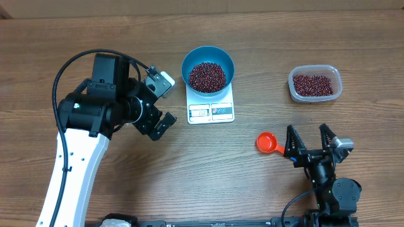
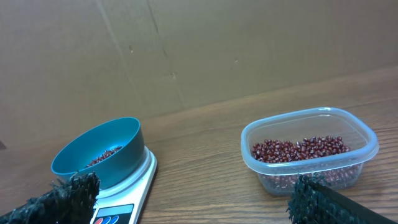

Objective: Scoop item into bowl and weigh 150g on scale

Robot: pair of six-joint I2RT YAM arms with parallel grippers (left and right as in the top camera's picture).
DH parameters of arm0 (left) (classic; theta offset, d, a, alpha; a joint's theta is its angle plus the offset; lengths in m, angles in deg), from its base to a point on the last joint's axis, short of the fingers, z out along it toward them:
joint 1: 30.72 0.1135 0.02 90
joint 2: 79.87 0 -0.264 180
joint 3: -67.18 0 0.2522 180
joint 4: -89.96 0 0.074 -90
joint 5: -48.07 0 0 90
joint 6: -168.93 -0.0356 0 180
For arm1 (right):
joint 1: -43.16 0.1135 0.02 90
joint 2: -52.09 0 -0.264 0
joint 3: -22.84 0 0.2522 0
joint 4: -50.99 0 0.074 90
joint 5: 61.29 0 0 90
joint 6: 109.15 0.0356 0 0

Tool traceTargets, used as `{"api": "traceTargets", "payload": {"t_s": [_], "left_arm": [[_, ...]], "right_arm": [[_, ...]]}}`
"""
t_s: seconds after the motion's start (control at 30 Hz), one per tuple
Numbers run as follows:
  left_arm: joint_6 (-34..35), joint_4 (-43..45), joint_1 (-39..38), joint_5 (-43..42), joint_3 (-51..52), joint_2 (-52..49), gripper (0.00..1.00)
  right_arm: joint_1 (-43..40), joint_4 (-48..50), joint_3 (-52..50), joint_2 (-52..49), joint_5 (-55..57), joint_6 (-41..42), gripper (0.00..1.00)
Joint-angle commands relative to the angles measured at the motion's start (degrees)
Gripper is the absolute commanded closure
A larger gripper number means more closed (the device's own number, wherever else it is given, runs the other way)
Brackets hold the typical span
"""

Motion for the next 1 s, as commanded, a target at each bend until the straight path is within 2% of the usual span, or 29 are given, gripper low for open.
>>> {"api": "traceTargets", "payload": {"t_s": [0.0,0.23,0.6,0.83,0.97], "left_arm": [[7.6,-2.7,0.0,1.0,-0.9,-0.4,0.00],[20.0,-10.0,1.2,6.5,-0.9,0.8,0.01],[20.0,-11.6,5.6,7.4,-0.9,10.0,0.00],[24.8,-15.7,6.6,14.5,-0.9,18.6,0.00],[24.7,-16.8,6.6,15.4,-0.9,23.8,0.00]], "right_arm": [[0.4,0.2,-0.6,0.7,0.6,-0.3,0.00],[0.4,0.2,-0.6,0.7,0.6,-0.3,0.00],[0.4,0.2,-0.6,0.7,0.6,-0.3,0.00],[0.4,0.2,-0.6,0.7,0.6,-0.3,0.00],[0.4,0.2,-0.6,0.7,0.6,-0.3,0.00]]}}
